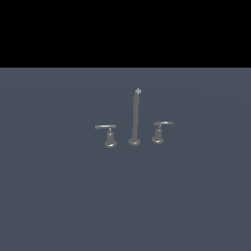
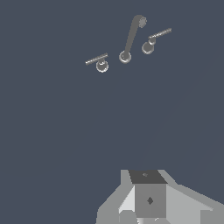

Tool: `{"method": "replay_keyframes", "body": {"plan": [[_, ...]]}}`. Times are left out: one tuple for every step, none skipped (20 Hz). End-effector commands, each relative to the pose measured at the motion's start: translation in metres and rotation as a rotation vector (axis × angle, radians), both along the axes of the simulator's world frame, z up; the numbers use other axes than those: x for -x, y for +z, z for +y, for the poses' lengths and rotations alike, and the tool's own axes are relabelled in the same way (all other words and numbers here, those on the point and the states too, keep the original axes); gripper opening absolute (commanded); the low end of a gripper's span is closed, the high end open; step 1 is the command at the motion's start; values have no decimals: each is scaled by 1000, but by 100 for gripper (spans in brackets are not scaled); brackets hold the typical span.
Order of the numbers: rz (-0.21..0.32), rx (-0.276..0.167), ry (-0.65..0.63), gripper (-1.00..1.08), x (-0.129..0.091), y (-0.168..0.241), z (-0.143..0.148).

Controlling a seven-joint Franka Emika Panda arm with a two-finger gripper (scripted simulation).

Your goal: Turn on the faucet by rotating a designated handle.

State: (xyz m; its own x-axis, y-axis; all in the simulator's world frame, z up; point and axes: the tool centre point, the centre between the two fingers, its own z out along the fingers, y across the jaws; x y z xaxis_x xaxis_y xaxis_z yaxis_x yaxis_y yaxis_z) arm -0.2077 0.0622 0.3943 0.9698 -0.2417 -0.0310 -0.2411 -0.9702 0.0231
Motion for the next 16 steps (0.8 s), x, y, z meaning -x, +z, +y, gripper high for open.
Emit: {"method": "replay_keyframes", "body": {"plan": [[-2,-1,-56,-100,-8,-15,8],[-2,-1,-79,-100,-12,-20,12],[-3,-1,-101,-100,-16,-26,15],[-4,-1,-123,-100,-20,-32,18],[-4,-1,-145,-100,-24,-38,21],[-5,-1,-167,-100,-28,-43,24],[-6,-1,-189,-100,-32,-49,27],[-6,-2,-211,-100,-36,-55,29],[-7,-2,-233,-100,-40,-61,32],[-8,-2,-254,-100,-44,-66,34],[-8,-2,-276,-100,-48,-72,37],[-9,-2,-298,-100,-53,-78,39],[-10,-3,-319,-100,-57,-83,41],[-10,-3,-341,-100,-61,-89,43],[-11,-3,-362,-100,-66,-94,45],[-11,-3,-383,-100,-70,-100,47]]}}
